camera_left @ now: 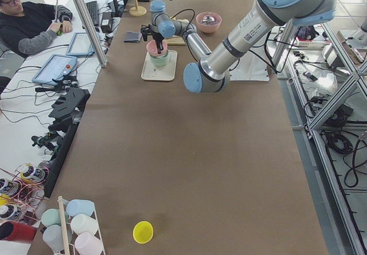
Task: Stack pink bowl on green and place spoon
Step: 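Lift the pink bowl with the left gripper and carry it over the tray, then lower the pink bowl onto the green bowls and open the left gripper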
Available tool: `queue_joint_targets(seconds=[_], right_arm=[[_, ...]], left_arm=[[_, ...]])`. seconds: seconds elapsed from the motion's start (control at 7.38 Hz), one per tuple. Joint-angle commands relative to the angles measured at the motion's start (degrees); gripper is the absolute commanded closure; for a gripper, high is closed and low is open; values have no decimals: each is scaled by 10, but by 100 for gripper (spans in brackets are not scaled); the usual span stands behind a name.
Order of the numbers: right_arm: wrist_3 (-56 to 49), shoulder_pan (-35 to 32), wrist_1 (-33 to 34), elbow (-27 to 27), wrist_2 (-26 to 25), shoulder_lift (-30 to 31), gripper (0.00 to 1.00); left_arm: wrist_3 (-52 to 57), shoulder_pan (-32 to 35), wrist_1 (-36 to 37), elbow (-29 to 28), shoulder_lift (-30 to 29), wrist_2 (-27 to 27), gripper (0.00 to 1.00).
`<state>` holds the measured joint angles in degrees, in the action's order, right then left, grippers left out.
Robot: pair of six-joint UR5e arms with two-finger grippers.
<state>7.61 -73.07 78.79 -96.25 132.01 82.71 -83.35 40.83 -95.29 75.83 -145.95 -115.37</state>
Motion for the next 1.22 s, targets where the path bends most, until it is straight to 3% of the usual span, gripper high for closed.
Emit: queue_joint_targets(seconds=[0.0, 1.08], right_arm=[[0, 0, 0, 0, 0, 0, 0], [0, 0, 1, 1, 0, 0, 0]], left_arm=[[-1, -8, -9, -10, 0, 11, 100], [-1, -18, -23, -21, 2, 12, 100]])
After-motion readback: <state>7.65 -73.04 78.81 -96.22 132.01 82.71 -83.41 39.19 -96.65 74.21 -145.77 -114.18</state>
